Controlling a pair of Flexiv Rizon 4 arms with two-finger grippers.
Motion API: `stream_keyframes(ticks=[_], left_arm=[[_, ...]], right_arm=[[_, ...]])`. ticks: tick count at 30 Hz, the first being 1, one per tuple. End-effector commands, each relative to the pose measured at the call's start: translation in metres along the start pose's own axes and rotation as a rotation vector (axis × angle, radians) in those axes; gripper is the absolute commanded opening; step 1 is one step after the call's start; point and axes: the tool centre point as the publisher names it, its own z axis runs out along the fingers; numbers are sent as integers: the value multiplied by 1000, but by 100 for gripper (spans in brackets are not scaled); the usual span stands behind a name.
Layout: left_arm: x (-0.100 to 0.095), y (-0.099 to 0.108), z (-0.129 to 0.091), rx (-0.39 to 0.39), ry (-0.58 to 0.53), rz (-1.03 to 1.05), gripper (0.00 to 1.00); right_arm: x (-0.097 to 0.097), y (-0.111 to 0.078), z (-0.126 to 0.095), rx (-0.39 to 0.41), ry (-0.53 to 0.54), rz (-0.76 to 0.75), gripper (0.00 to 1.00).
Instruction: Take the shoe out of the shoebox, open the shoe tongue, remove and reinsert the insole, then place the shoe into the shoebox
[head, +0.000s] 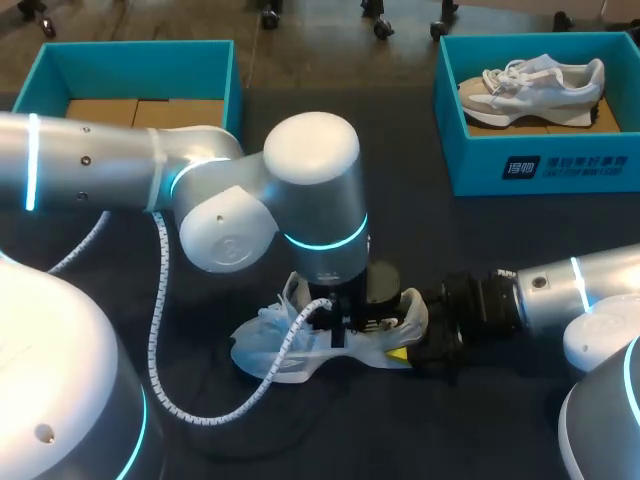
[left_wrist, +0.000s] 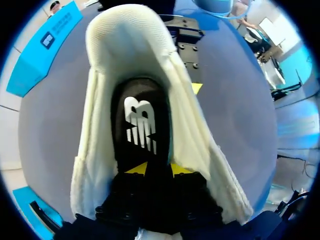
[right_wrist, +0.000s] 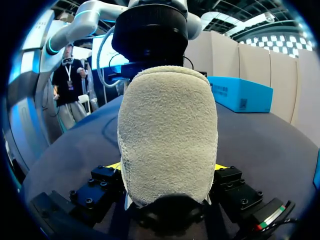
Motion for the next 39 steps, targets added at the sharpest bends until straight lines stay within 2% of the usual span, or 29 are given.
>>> stream_keyframes(ticks=[1, 2, 3, 10, 15, 25, 39], left_arm=[[-7, -2, 3, -1, -21, -16, 16], [-9, -2, 3, 3, -22, -23, 12], [-10, -2, 2, 11, -19, -30, 0], [-11, 1, -3, 29, -8, -45, 0], [-10, 3, -16, 94, 69, -37, 0], [1, 3, -46, 198, 123, -2, 0], [1, 9, -67, 270, 108, -21, 0]], right_arm=[[0, 0, 2, 3, -1, -1, 0], [0, 0, 2, 3, -1, -1, 0], [0, 0, 2, 3, -1, -1, 0], [0, 0, 2, 3, -1, -1, 0], [0, 0, 2, 3, -1, -1, 0], [0, 0, 2, 3, -1, -1, 0], [0, 0, 2, 3, -1, -1, 0]])
